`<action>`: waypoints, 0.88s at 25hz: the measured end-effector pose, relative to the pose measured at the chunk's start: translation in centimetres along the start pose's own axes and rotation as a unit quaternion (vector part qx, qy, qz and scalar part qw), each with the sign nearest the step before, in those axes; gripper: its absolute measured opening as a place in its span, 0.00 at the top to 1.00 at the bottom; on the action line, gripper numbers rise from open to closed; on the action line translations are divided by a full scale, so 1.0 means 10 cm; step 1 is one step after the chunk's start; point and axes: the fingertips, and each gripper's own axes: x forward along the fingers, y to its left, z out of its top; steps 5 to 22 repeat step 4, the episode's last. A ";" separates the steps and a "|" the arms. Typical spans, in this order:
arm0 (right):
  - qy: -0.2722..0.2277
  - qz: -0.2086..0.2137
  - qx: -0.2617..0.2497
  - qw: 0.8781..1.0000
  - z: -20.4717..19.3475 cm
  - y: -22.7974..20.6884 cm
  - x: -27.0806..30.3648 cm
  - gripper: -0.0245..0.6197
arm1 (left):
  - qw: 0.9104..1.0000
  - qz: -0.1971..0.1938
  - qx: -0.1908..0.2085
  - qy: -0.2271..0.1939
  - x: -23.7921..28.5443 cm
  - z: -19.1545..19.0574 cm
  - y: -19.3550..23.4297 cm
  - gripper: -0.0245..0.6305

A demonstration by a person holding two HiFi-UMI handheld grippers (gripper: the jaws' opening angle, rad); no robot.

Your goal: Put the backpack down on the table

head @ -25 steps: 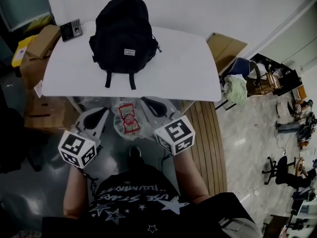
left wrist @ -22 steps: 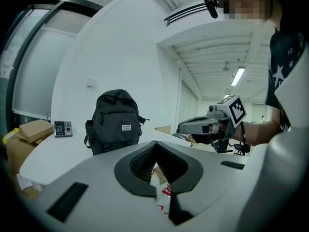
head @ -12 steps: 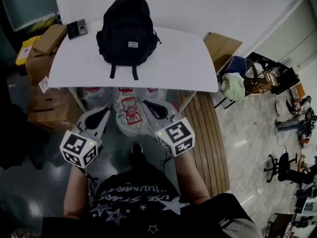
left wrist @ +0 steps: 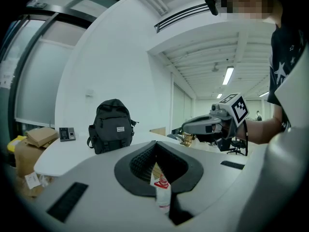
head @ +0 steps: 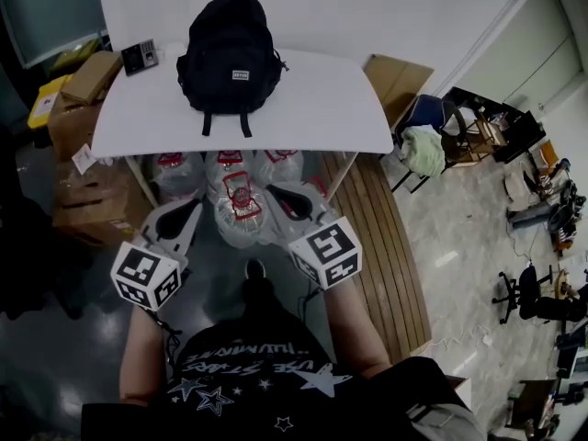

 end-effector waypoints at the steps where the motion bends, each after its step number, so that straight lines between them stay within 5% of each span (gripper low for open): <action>1: -0.001 -0.003 0.000 1.000 0.00 0.04 -0.04 0.96 | 1.000 0.000 0.001 -0.002 -0.05 0.00 -0.02 0.95; 22: -0.004 -0.011 -0.001 1.000 0.00 0.17 -0.12 0.96 | 1.000 -0.001 0.003 -0.006 -0.20 -0.01 -0.06 0.95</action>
